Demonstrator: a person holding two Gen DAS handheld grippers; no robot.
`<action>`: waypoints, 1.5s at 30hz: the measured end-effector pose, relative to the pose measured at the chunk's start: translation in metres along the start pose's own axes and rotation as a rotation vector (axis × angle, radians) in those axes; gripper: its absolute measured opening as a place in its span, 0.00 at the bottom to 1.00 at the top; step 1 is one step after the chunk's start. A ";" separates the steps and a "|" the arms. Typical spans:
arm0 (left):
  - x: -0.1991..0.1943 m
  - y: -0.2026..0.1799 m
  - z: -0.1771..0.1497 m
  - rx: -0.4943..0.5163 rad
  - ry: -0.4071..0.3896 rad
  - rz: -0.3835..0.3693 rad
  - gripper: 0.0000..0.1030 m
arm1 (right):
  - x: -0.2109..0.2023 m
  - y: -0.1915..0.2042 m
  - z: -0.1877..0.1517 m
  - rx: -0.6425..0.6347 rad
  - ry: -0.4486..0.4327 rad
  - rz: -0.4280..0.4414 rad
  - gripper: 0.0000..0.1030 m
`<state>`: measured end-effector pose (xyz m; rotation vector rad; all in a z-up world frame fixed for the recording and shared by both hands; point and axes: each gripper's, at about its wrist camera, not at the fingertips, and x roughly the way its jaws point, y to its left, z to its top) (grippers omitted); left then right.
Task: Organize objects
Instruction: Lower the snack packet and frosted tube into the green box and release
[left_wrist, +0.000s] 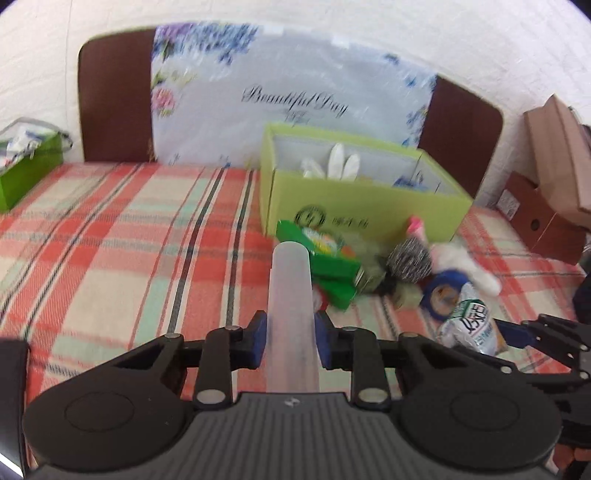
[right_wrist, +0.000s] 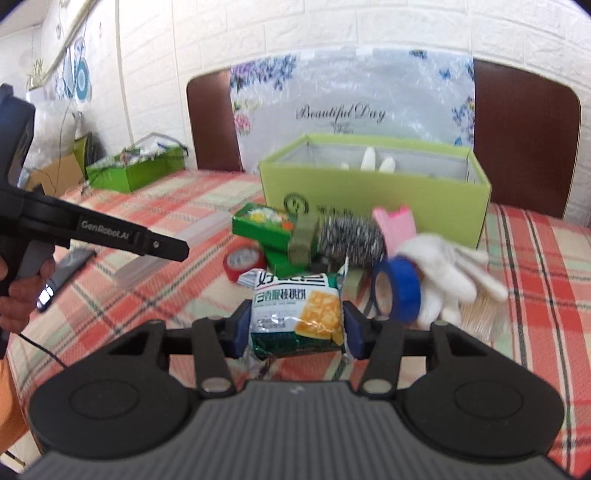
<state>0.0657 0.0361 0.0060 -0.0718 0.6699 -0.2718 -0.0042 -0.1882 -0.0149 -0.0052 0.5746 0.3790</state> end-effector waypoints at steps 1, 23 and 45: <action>-0.003 -0.003 0.007 0.005 -0.023 -0.016 0.28 | -0.001 -0.002 0.007 -0.001 -0.017 0.001 0.48; 0.126 -0.055 0.149 -0.052 -0.122 -0.131 0.28 | 0.120 -0.104 0.122 -0.007 -0.114 -0.197 0.48; 0.140 -0.054 0.139 -0.011 -0.155 -0.031 0.80 | 0.150 -0.113 0.111 0.007 -0.102 -0.185 1.00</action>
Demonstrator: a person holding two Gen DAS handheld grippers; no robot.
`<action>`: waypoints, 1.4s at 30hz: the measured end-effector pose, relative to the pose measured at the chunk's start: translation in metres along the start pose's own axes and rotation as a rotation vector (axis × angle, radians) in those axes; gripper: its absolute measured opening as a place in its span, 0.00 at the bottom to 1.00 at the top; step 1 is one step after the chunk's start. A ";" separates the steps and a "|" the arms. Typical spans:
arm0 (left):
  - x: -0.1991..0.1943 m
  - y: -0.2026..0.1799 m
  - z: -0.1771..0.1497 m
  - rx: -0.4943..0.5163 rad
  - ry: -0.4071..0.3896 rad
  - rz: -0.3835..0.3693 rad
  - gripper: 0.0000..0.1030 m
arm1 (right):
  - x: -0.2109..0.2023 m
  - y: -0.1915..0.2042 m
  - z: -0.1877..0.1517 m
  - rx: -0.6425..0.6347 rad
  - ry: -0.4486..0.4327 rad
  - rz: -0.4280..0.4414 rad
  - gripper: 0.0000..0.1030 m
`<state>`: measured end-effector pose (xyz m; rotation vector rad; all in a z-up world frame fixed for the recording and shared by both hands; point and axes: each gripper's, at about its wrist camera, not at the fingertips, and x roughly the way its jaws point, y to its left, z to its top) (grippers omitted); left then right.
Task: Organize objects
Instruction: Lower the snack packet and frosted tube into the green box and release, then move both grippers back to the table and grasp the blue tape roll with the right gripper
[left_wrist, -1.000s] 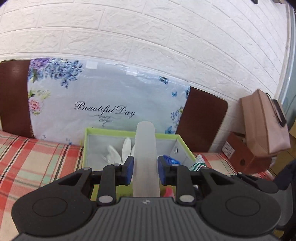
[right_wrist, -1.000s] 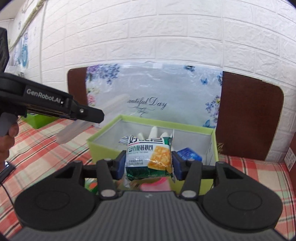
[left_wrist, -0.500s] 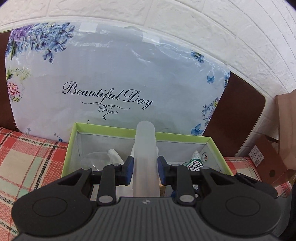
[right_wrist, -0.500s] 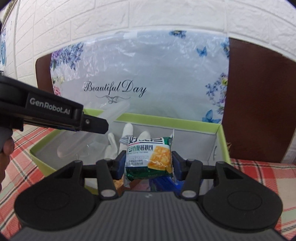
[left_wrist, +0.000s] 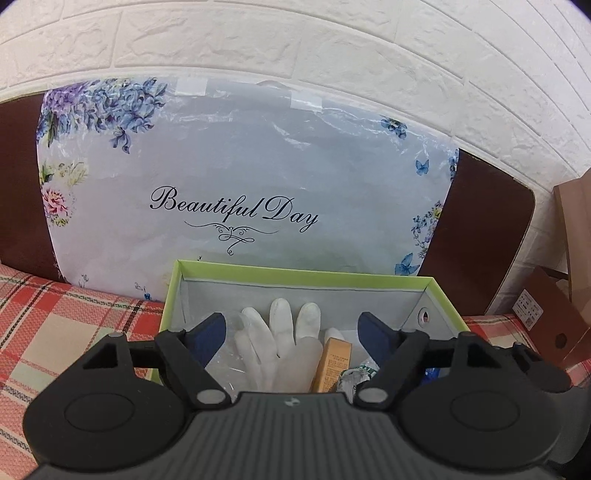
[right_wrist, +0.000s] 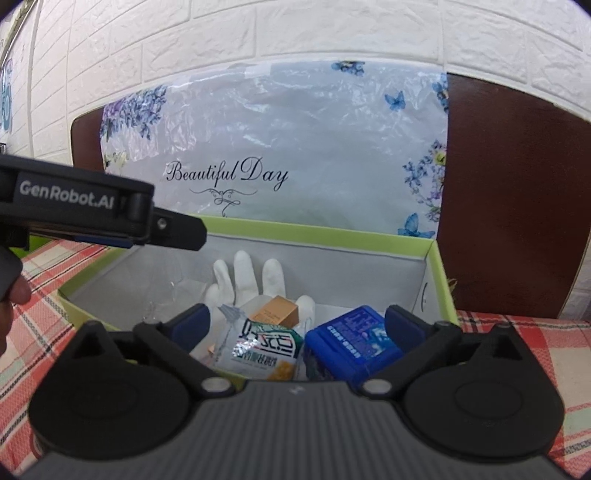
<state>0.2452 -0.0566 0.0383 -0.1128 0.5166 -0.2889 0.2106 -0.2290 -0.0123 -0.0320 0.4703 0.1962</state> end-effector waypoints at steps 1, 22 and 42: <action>-0.004 -0.001 0.000 0.002 0.001 0.004 0.82 | -0.004 0.001 0.001 -0.003 -0.004 -0.002 1.00; -0.087 -0.024 -0.054 -0.003 0.073 0.099 0.83 | -0.100 0.032 -0.045 -0.024 0.027 -0.094 1.00; -0.119 0.013 -0.129 -0.093 0.165 0.087 0.83 | -0.149 0.049 -0.109 0.077 0.078 -0.081 1.00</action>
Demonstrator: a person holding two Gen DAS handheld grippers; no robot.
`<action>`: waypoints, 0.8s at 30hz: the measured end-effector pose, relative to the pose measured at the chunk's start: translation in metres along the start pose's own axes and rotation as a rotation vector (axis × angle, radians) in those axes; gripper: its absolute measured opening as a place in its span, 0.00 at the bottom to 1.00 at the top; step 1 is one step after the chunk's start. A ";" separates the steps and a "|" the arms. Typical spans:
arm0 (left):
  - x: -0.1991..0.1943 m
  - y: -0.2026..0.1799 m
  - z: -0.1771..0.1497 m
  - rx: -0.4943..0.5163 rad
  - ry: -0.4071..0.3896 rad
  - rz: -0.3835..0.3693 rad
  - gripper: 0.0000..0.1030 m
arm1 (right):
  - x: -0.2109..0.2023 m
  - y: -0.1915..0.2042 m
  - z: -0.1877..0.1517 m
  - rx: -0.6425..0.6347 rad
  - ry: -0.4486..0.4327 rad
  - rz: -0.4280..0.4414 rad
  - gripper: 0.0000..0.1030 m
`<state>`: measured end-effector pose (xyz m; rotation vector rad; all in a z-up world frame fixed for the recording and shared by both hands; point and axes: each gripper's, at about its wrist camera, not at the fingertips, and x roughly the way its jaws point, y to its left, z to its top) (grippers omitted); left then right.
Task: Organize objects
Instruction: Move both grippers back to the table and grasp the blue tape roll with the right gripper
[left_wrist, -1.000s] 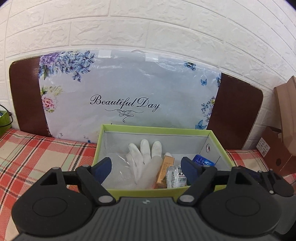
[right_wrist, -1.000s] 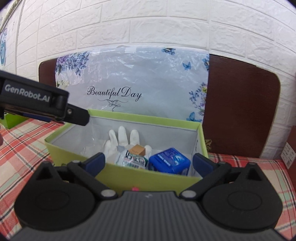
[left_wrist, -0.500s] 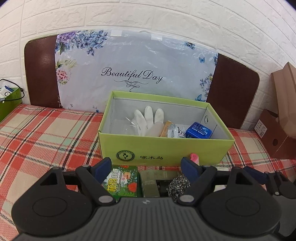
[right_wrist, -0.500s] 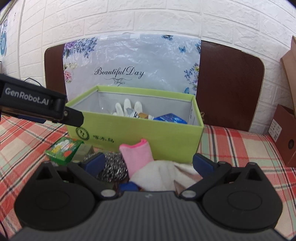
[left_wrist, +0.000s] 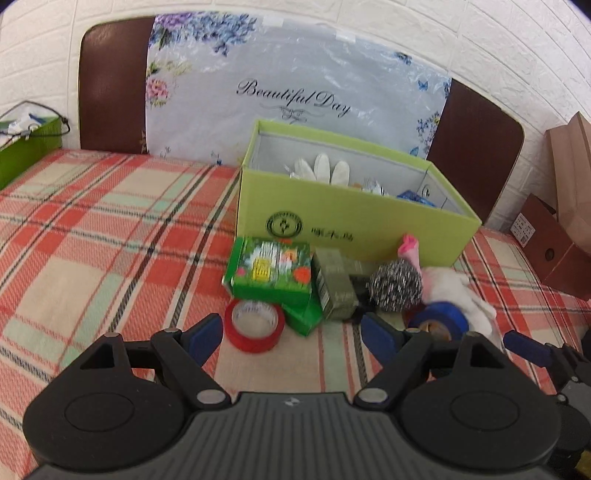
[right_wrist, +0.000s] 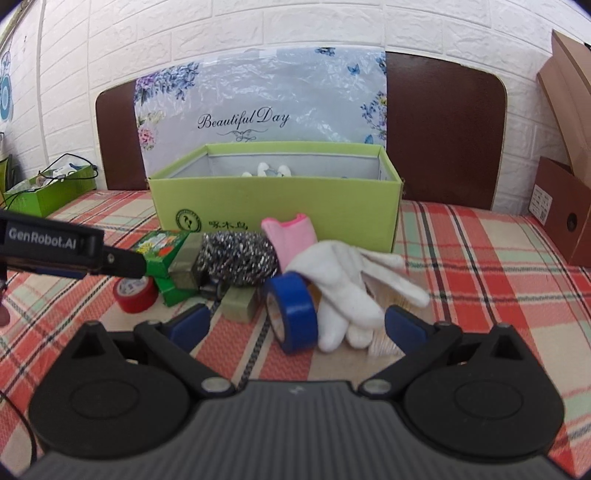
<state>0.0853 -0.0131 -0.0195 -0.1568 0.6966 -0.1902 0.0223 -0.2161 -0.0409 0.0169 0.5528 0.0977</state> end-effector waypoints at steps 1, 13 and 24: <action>0.001 0.003 -0.003 -0.006 0.008 -0.004 0.83 | -0.001 0.000 -0.003 0.006 0.001 0.005 0.98; 0.010 0.020 0.018 0.014 -0.035 0.008 0.83 | 0.021 0.006 0.007 -0.041 0.008 0.020 0.46; 0.054 0.006 0.035 0.098 0.007 0.014 0.83 | 0.001 0.038 -0.020 -0.251 0.007 0.063 0.21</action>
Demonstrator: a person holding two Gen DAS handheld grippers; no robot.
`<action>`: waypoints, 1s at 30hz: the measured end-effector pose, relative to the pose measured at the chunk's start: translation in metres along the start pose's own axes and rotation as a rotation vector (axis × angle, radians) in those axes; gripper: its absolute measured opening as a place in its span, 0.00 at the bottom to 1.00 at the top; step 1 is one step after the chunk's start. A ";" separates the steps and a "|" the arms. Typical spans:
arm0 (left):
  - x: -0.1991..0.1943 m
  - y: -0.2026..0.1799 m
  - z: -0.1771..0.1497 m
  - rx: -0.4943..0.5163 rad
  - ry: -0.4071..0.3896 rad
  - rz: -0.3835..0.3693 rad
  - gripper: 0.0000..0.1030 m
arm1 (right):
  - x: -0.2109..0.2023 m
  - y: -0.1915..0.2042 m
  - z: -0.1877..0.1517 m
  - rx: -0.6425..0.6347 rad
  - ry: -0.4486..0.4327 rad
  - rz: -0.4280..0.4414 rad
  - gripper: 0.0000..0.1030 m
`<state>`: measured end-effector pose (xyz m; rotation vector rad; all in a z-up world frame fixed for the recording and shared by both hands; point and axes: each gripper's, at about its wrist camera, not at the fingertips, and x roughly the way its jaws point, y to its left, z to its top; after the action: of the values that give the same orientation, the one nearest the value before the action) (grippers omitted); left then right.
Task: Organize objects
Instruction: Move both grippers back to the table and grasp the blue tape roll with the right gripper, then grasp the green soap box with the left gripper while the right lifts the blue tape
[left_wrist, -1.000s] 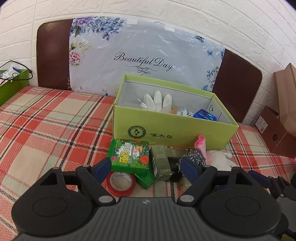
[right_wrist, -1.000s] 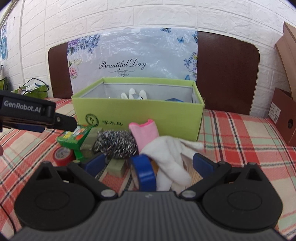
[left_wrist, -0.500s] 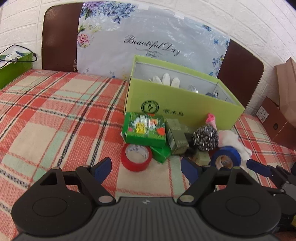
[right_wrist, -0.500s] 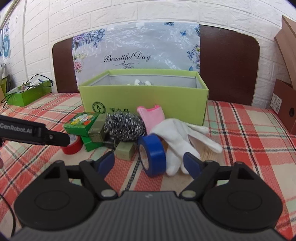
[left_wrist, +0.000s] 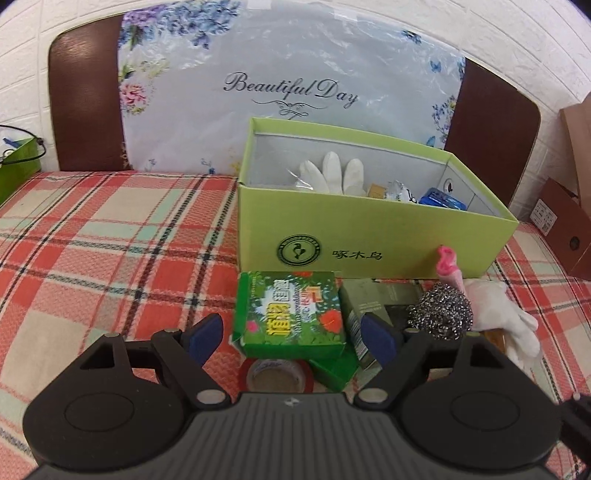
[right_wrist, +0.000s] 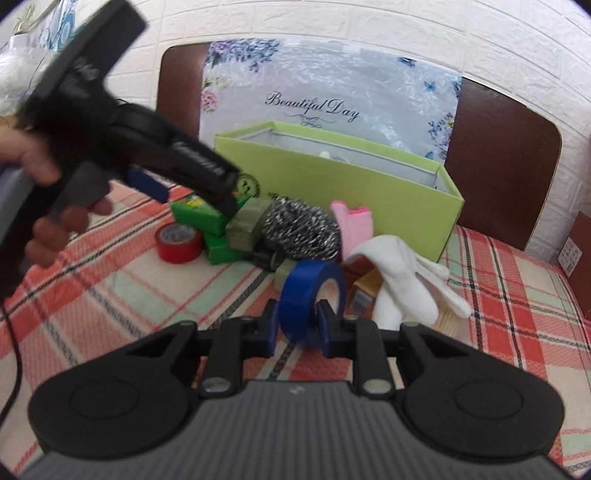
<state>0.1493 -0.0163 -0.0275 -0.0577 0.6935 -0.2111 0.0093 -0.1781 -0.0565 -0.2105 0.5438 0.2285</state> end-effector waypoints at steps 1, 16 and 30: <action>0.002 0.000 0.001 0.001 -0.008 -0.001 0.83 | -0.002 0.001 -0.001 -0.001 -0.002 0.004 0.21; -0.019 0.030 -0.007 -0.088 0.006 -0.083 0.26 | -0.024 0.031 -0.001 -0.075 -0.018 0.168 0.23; 0.016 -0.007 0.010 0.036 -0.034 0.007 0.70 | -0.018 0.011 -0.003 0.083 0.009 0.147 0.61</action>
<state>0.1661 -0.0270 -0.0289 -0.0248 0.6561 -0.2154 -0.0101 -0.1711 -0.0511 -0.0912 0.5775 0.3472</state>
